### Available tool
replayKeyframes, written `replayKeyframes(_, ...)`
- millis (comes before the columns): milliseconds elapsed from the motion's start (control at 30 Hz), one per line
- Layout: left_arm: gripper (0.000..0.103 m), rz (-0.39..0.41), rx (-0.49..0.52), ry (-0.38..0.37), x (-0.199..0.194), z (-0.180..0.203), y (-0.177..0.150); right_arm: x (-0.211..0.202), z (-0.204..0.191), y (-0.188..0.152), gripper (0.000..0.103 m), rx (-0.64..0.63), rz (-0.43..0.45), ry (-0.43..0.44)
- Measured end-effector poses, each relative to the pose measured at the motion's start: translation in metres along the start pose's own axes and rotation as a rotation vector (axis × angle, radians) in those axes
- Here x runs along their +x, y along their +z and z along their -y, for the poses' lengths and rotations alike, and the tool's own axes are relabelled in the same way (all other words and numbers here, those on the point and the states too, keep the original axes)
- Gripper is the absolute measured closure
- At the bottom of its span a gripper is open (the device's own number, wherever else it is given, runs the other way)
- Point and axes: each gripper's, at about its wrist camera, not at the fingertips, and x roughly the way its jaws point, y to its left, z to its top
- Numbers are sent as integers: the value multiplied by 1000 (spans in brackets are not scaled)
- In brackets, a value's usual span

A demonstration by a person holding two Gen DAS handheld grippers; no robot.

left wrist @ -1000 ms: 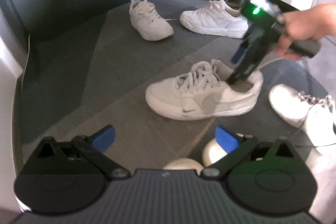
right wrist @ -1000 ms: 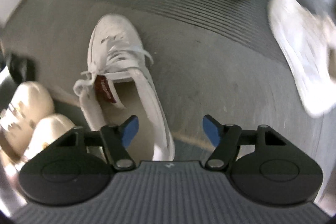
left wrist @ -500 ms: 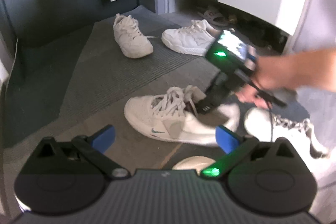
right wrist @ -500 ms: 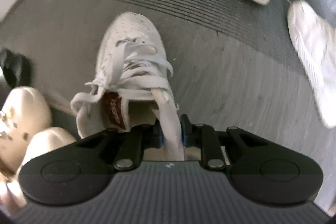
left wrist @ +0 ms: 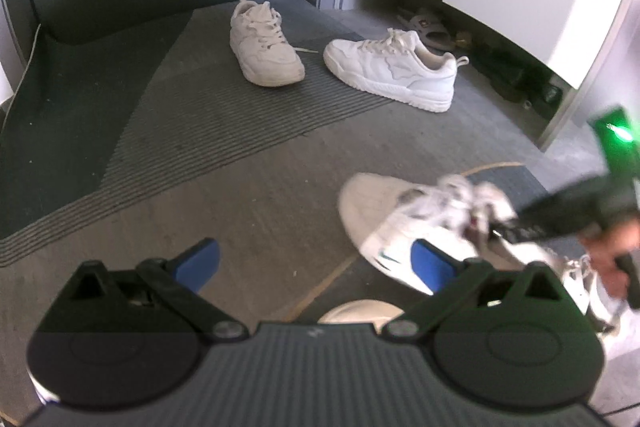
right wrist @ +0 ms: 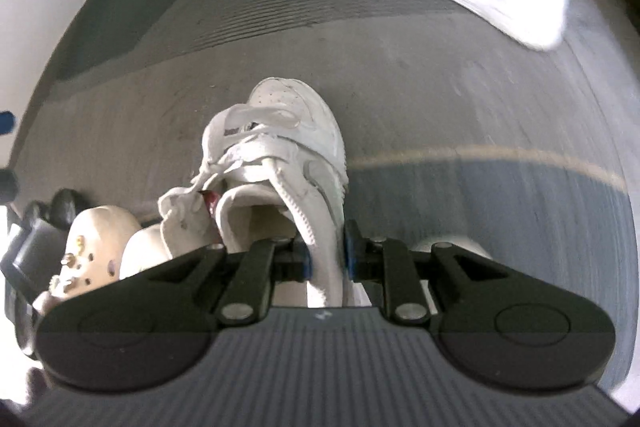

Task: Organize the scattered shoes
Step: 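Lower the sneaker beside the first sneaker and open the right gripper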

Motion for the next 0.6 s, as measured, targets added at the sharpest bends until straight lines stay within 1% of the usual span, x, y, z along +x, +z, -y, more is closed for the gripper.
replayKeyframes(100,0,-3,9,-13,8,7,2,-15,9,-26,83,95,13,7)
replayKeyframes(233,0,1,12,-20,15,15,5,-30,20,-72,83,235,32,21)
replayKeyframes(267,0,3,10,-22,16,17,6,-34,19,-83,83,252,35,21)
replayKeyframes(400,0,16,1,-34,21,26,11,-49,13,-122,83,293,65,6)
replayKeyframes(467,0,20,0,-39,24,31,12,-50,11,-129,82,298,77,-4)
replayKeyframes(533,0,21,0,-43,26,36,14,-45,7,-141,82,276,90,-20)
replayKeyframes(600,0,21,2,-47,28,41,15,-42,9,-147,82,267,97,-10)
